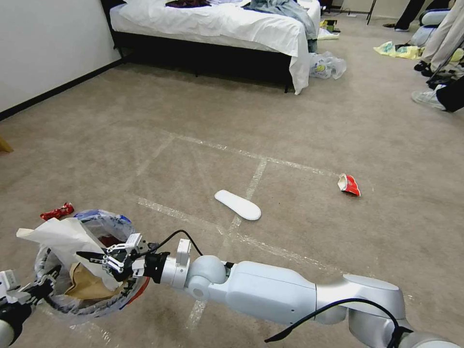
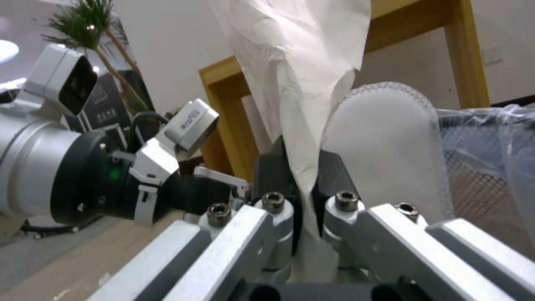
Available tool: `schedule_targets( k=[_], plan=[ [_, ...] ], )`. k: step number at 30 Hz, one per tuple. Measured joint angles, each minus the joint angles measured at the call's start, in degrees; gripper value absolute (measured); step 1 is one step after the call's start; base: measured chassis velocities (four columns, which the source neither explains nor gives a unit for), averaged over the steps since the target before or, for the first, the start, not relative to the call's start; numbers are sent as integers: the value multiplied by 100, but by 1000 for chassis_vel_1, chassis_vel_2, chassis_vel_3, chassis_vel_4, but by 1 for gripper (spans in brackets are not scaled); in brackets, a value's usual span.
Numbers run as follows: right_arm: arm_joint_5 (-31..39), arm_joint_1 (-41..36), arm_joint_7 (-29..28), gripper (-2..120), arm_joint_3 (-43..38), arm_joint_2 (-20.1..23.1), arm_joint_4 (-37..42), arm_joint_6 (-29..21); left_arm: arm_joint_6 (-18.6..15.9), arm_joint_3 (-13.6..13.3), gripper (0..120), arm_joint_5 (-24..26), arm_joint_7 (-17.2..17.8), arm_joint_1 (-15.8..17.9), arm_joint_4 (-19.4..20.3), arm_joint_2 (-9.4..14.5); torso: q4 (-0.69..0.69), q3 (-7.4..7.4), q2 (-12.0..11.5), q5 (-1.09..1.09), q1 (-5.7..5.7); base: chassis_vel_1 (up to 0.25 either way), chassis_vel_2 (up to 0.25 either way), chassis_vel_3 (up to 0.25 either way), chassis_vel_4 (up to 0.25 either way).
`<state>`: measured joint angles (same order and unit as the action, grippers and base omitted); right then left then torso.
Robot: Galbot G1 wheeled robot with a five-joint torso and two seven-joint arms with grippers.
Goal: Pick up the trash bin and place the garbage on the floor into it.
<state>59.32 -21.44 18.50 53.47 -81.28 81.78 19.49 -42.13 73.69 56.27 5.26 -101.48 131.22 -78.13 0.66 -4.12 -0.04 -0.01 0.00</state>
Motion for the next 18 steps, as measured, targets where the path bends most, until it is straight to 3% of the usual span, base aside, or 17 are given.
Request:
schedule_targets(
  k=[12, 18],
  plan=[
    [-81, 16, -43, 2, 33, -12, -5, 5, 0, -14, 1, -20, -9, 11, -40, -2, 0, 0, 0, 1, 0, 0, 0, 0, 0],
    [-108, 45, -73, 23, 0, 58, 101, -69, 0, -19, 1, -30, -12, 18, -53, -5, 0, 0, 0, 1, 0, 0, 0, 0, 0]
  ],
)
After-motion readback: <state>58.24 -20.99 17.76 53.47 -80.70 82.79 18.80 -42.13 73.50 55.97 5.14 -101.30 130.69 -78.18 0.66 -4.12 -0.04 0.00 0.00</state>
